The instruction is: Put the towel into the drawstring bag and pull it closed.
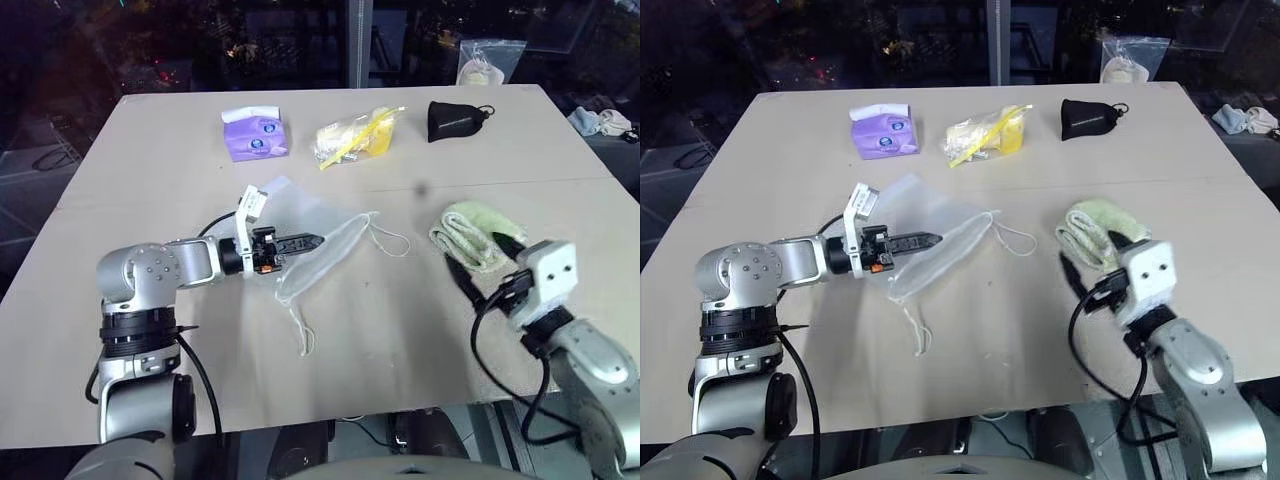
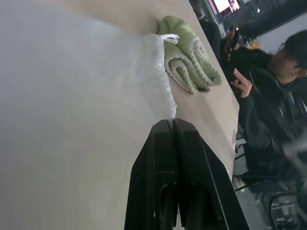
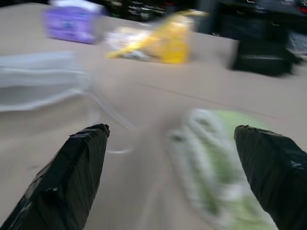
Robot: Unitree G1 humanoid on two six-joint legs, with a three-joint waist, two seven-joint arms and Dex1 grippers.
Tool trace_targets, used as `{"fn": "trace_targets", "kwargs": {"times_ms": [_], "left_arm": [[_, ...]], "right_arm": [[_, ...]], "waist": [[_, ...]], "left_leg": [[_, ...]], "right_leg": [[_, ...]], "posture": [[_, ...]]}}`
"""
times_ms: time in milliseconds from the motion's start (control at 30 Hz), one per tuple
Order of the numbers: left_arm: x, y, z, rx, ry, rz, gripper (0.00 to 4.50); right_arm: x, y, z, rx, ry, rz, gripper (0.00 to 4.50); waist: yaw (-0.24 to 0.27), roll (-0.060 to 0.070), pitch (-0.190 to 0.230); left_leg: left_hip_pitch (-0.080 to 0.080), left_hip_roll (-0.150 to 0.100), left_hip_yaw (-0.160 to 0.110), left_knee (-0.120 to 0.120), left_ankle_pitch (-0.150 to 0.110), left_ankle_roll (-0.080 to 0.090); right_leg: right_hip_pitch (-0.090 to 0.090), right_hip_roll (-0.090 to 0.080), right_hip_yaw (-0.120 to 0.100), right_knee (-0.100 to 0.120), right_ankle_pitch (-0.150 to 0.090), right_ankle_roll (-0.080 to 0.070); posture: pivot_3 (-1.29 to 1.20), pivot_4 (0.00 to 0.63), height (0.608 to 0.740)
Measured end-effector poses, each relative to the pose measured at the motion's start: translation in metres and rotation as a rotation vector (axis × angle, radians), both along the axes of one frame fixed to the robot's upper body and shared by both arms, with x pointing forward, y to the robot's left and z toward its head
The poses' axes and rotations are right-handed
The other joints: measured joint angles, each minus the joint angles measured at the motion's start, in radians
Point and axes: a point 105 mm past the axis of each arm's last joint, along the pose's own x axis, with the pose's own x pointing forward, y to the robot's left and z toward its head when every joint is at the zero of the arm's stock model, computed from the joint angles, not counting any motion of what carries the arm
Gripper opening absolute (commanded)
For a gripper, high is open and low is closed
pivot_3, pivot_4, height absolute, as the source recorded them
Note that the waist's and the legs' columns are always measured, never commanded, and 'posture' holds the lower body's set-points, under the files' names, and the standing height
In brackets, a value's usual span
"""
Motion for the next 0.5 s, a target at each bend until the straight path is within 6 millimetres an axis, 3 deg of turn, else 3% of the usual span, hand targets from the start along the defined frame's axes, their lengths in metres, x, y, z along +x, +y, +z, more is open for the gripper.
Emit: {"fn": "trace_targets", "kwargs": {"times_ms": [233,333,433,500], "left_arm": [[0.000,-0.011,-0.006,0.003,-0.025,0.026,0.03],[0.001,-0.014,-0.008,0.001,-0.036,0.040,0.03],[0.002,-0.018,-0.007,-0.007,-0.049,0.048,0.03],[0.003,-0.018,-0.007,-0.004,-0.053,0.058,0.03]], "right_arm": [[0.056,-0.052,0.001,0.058,0.153,-0.088,4.50],[0.077,-0.055,-0.015,0.031,0.285,-0.009,4.50],[0.089,-0.055,-0.046,-0.090,0.448,0.113,4.50],[0.096,-0.053,-0.048,-0.120,0.463,0.173,4.50]], "waist": [[0.000,0.001,0.000],[-0.002,0.001,0.001],[-0.003,0.001,0.001],[-0.004,0.001,0.001]], "left_leg": [[0.000,-0.003,0.004,-0.001,0.000,0.000],[0.000,-0.003,0.006,-0.002,0.000,0.000],[0.000,-0.003,0.005,-0.003,0.000,0.000],[0.000,-0.003,0.005,-0.003,0.000,0.000]], "right_leg": [[0.000,-0.001,0.001,0.000,0.000,-0.001],[0.000,0.000,0.001,-0.001,0.000,-0.001],[0.000,0.000,-0.001,-0.001,0.000,-0.001],[0.000,0.000,-0.001,-0.001,0.000,0.000]], "posture": [[0.00,0.150,0.740],[0.00,0.150,0.740],[0.00,0.150,0.740],[0.00,0.150,0.740]]}}
